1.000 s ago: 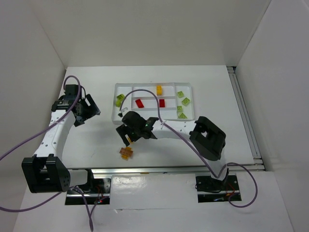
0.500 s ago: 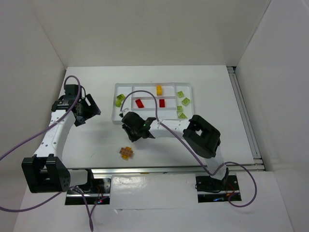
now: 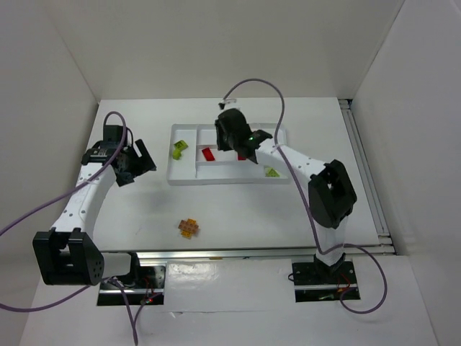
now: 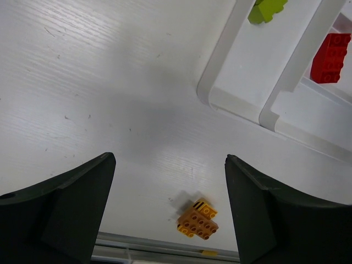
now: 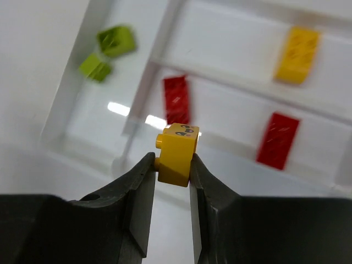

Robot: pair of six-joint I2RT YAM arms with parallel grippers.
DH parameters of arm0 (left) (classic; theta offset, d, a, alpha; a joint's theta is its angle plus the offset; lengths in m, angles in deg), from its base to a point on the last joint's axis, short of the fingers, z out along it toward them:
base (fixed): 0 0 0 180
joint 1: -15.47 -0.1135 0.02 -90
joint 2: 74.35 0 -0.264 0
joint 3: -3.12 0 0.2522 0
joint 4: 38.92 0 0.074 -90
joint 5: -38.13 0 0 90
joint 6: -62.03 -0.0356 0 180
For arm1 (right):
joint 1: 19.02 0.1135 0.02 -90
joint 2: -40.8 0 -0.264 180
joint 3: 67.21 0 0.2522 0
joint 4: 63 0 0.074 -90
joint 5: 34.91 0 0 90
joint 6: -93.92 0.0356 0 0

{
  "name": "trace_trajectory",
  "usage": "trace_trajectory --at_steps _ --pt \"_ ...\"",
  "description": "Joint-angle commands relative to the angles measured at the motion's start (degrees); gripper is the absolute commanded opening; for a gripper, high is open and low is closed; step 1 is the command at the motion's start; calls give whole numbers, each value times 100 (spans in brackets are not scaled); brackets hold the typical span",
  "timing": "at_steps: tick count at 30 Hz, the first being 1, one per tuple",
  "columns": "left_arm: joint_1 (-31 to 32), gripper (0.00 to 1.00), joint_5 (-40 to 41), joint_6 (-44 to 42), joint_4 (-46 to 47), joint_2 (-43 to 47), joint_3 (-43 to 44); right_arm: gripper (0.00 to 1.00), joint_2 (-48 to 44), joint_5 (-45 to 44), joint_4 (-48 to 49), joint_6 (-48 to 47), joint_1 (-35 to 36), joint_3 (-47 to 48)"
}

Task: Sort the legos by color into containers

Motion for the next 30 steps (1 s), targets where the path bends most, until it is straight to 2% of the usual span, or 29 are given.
trace_trajectory --at_steps 1,3,4,12,14,17,18,23,26,27,28,30 --pt "99 91 -136 -139 134 -79 109 17 488 -273 -41 -96 -506 473" --pt "152 91 -188 -139 134 -132 171 17 770 -274 250 -229 -752 804" --pt "213 91 -188 -191 134 -132 171 17 1146 -213 163 -281 -823 1025" --pt "643 91 22 -183 -6 -474 373 18 2405 -212 -93 -396 -1008 2720" --pt "801 91 75 -183 -59 -475 373 28 2738 -212 -250 -343 -1070 3047" --pt "994 93 259 -130 -121 -528 373 62 2881 -160 -426 -343 -1070 3540" --pt "995 93 321 -78 -208 -528 373 66 2881 -160 -427 -343 -1070 3540" --pt "1206 91 576 37 -314 -413 207 68 2013 -274 -67 -290 -999 2532" --pt "1206 91 646 177 -376 -352 206 53 1064 23 266 -290 -886 1382" --pt "1119 91 646 177 -437 -300 267 51 444 234 607 -482 -885 978" --pt "1049 91 646 177 -437 -299 337 50 142 471 767 -571 -694 130" --pt "769 91 586 230 -586 -299 608 50 -656 973 1022 -711 -456 -596"
